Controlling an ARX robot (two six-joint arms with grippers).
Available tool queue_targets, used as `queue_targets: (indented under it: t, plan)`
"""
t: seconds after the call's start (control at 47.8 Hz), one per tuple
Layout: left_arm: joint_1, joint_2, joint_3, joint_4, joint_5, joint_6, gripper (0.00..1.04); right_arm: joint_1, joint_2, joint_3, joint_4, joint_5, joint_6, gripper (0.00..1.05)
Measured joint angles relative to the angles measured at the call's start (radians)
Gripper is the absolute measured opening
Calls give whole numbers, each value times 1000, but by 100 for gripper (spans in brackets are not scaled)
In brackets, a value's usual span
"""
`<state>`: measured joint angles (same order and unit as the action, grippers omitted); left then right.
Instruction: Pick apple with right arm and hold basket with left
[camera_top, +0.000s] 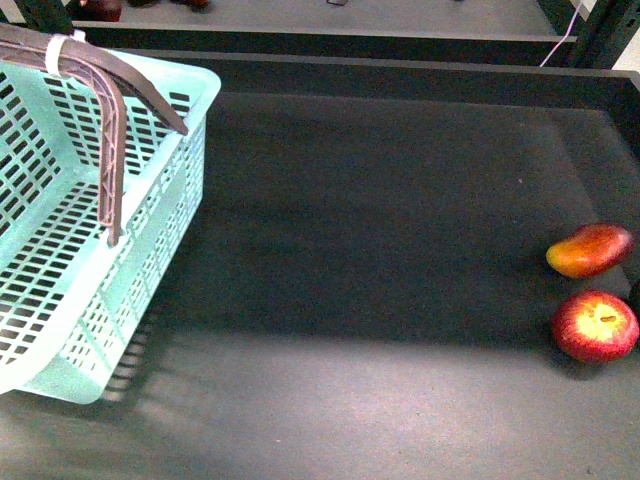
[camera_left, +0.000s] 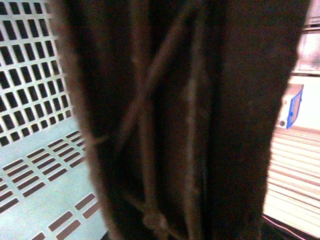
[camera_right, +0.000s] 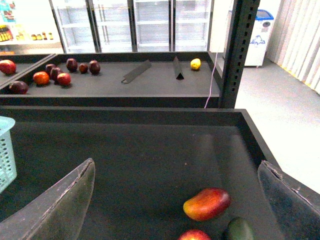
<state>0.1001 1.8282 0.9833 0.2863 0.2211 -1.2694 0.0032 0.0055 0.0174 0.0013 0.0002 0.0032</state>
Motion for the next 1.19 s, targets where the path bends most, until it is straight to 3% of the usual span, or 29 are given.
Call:
queue_targets:
  t: [0.334, 0.69, 1.192]
  plan:
    - [-91, -251, -78, -25, 74, 11, 16, 0, 0, 0, 0, 0, 0, 96]
    - [-329, -352, -98, -131, 103, 95, 16, 0, 0, 0, 0, 0, 0, 96]
    - [-516, -438, -97, -182, 142, 194, 16, 0, 0, 0, 0, 0, 0, 96]
